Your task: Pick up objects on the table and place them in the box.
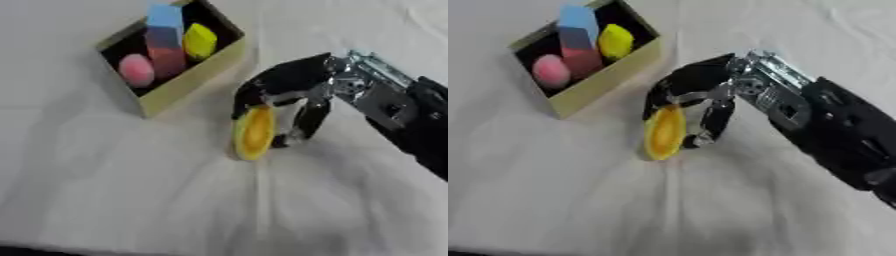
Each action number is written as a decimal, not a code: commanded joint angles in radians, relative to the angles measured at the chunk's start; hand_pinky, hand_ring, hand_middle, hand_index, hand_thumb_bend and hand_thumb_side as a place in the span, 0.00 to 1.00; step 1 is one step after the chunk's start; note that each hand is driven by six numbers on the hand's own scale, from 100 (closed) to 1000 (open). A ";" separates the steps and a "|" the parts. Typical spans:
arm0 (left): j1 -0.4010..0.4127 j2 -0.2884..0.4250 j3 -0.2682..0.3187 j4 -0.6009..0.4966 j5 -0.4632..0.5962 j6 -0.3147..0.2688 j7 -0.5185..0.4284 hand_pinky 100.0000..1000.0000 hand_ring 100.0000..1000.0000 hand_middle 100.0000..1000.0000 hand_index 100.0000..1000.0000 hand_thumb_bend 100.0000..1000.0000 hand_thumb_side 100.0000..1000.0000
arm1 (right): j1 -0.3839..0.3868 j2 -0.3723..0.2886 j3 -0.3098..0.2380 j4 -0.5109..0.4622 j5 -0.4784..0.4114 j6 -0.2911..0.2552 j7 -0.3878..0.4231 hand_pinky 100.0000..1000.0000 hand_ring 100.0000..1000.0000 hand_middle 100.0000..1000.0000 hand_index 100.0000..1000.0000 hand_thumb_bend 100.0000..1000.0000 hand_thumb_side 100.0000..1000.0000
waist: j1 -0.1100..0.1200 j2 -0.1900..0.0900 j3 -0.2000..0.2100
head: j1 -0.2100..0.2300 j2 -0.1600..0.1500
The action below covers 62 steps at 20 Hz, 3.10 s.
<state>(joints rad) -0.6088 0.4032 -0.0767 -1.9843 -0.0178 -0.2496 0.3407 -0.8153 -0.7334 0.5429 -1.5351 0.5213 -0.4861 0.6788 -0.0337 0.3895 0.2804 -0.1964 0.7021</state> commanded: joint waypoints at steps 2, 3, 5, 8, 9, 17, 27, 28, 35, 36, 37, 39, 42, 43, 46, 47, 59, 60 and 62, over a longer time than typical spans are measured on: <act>-0.015 0.010 0.004 -0.016 0.003 0.001 -0.002 0.64 0.76 0.61 0.78 0.46 0.49 | -0.014 -0.012 -0.006 -0.011 -0.002 -0.045 0.033 0.82 0.85 0.61 0.71 0.28 0.02 | 0.004 -0.019 0.000 | -0.003 -0.009; -0.015 0.010 0.004 -0.016 0.003 0.001 -0.002 0.64 0.76 0.61 0.78 0.46 0.49 | -0.013 -0.013 -0.005 -0.016 -0.005 -0.042 0.028 0.82 0.83 0.58 0.68 0.26 0.01 | 0.004 -0.019 -0.001 | -0.003 -0.009; -0.015 0.009 0.004 -0.016 0.003 0.001 -0.002 0.64 0.76 0.61 0.78 0.46 0.49 | -0.011 -0.014 -0.004 -0.019 -0.010 -0.038 0.019 0.80 0.79 0.51 0.62 0.22 0.00 | 0.004 -0.019 -0.002 | -0.003 -0.010; -0.015 0.010 0.004 -0.016 0.003 0.001 -0.002 0.64 0.76 0.61 0.78 0.46 0.49 | -0.007 -0.015 -0.005 -0.021 -0.024 -0.033 0.004 0.79 0.76 0.47 0.57 0.16 0.00 | 0.004 -0.020 -0.003 | -0.003 -0.010; -0.015 0.010 0.004 -0.016 0.003 0.002 -0.002 0.64 0.76 0.61 0.78 0.46 0.49 | -0.006 -0.017 -0.006 -0.023 -0.028 -0.030 0.000 0.79 0.75 0.47 0.57 0.13 0.01 | 0.005 -0.020 -0.003 | -0.003 -0.009; -0.012 0.013 0.004 -0.016 0.001 0.003 -0.003 0.64 0.76 0.61 0.78 0.46 0.49 | -0.003 -0.051 -0.019 -0.097 -0.079 0.007 -0.006 0.78 0.74 0.47 0.57 0.00 0.00 | 0.004 -0.026 -0.011 | 0.001 -0.008; -0.011 0.017 0.005 -0.016 0.001 0.002 -0.003 0.64 0.76 0.61 0.78 0.46 0.48 | -0.012 -0.099 -0.066 -0.234 -0.234 0.128 0.029 0.78 0.73 0.46 0.56 0.00 0.00 | 0.003 -0.036 -0.016 | 0.006 -0.012; -0.010 0.018 0.005 -0.016 0.001 0.001 -0.002 0.64 0.76 0.61 0.78 0.46 0.48 | -0.019 -0.105 -0.077 -0.249 -0.253 0.142 0.027 0.78 0.73 0.45 0.56 0.00 0.00 | 0.003 -0.037 -0.016 | 0.007 -0.011; -0.011 0.023 0.007 -0.016 -0.001 0.000 0.001 0.64 0.76 0.62 0.78 0.46 0.48 | -0.104 -0.119 -0.145 -0.267 -0.341 0.223 0.005 0.78 0.73 0.45 0.55 0.00 0.00 | -0.005 -0.044 -0.014 | 0.003 -0.009; -0.011 0.023 0.008 -0.016 -0.001 -0.001 0.003 0.65 0.76 0.62 0.78 0.46 0.48 | -0.122 -0.113 -0.153 -0.248 -0.350 0.232 0.009 0.78 0.72 0.44 0.55 0.00 0.00 | -0.006 -0.045 -0.013 | 0.001 -0.009; -0.011 0.023 0.009 -0.016 -0.001 -0.002 0.004 0.65 0.76 0.62 0.78 0.47 0.48 | -0.143 -0.105 -0.159 -0.225 -0.356 0.237 0.013 0.77 0.72 0.44 0.55 0.00 0.00 | -0.007 -0.046 -0.012 | 0.000 -0.009; -0.011 0.024 0.010 -0.016 -0.001 -0.003 0.006 0.65 0.76 0.62 0.78 0.47 0.48 | -0.189 -0.083 -0.168 -0.167 -0.350 0.238 0.020 0.77 0.73 0.45 0.55 0.00 0.00 | -0.009 -0.048 -0.010 | -0.003 -0.008; -0.013 0.023 0.010 -0.016 0.000 -0.005 0.009 0.65 0.76 0.62 0.78 0.47 0.47 | -0.255 -0.038 -0.170 -0.062 -0.322 0.223 0.026 0.77 0.73 0.45 0.55 0.00 0.00 | -0.012 -0.050 -0.007 | -0.009 -0.009; -0.014 0.023 0.010 -0.016 0.000 -0.006 0.009 0.65 0.76 0.62 0.78 0.47 0.47 | -0.276 -0.019 -0.171 -0.022 -0.309 0.218 0.026 0.77 0.73 0.45 0.55 0.00 0.00 | -0.014 -0.050 -0.005 | -0.010 -0.011; -0.017 0.022 0.009 -0.016 0.001 -0.007 0.010 0.65 0.76 0.62 0.78 0.47 0.47 | -0.327 0.034 -0.181 0.088 -0.265 0.200 0.016 0.77 0.73 0.44 0.55 0.00 0.00 | -0.017 -0.049 0.001 | -0.016 -0.015; -0.019 0.021 0.009 -0.016 0.002 -0.008 0.010 0.65 0.76 0.62 0.78 0.47 0.47 | -0.343 0.054 -0.187 0.125 -0.249 0.195 0.010 0.77 0.73 0.44 0.55 0.00 0.00 | -0.019 -0.048 0.003 | -0.017 -0.016; -0.043 0.011 0.000 -0.016 0.009 -0.011 -0.001 0.65 0.76 0.62 0.78 0.47 0.47 | -0.460 0.232 -0.270 0.472 0.028 0.096 -0.178 0.78 0.74 0.45 0.56 0.00 0.00 | -0.034 -0.032 0.027 | -0.039 -0.036; -0.043 0.011 0.000 -0.016 0.009 -0.010 -0.002 0.65 0.76 0.62 0.78 0.47 0.47 | -0.463 0.240 -0.280 0.496 0.055 0.091 -0.197 0.77 0.74 0.45 0.56 0.00 0.00 | -0.035 -0.030 0.029 | -0.041 -0.038; -0.044 0.010 0.000 -0.016 0.009 -0.010 -0.003 0.65 0.76 0.62 0.78 0.47 0.47 | -0.469 0.256 -0.297 0.540 0.115 0.076 -0.239 0.77 0.75 0.46 0.56 0.00 0.00 | -0.037 -0.027 0.032 | -0.044 -0.041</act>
<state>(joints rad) -0.6358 0.4033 -0.0775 -1.9843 -0.0094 -0.2591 0.3406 -1.2571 -0.4732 0.2670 -1.0127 0.6004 -0.4018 0.4659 -0.0775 0.3834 0.3104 -0.2365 0.6753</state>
